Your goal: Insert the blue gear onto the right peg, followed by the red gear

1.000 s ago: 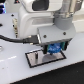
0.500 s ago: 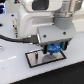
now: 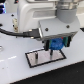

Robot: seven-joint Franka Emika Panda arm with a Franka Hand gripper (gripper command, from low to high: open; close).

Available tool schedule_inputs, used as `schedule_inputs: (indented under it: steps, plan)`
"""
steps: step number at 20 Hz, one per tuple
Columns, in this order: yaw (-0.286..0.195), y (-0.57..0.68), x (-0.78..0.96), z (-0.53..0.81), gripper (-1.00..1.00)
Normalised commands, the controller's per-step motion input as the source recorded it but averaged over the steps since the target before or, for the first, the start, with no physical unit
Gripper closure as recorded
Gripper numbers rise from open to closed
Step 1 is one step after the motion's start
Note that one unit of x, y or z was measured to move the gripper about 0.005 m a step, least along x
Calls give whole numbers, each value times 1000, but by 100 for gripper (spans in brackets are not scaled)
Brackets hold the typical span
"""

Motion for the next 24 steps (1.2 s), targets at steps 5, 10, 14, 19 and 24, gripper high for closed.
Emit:
schedule_inputs:
  steps: [5, 10, 14, 19, 24]
  plan:
    - [0, -88, 228, -151, 100]
    - [0, -98, 203, -129, 100]
    - [0, -28, 161, 19, 100]
    - [0, 225, 330, 116, 100]
    - [0, 189, 266, 225, 100]
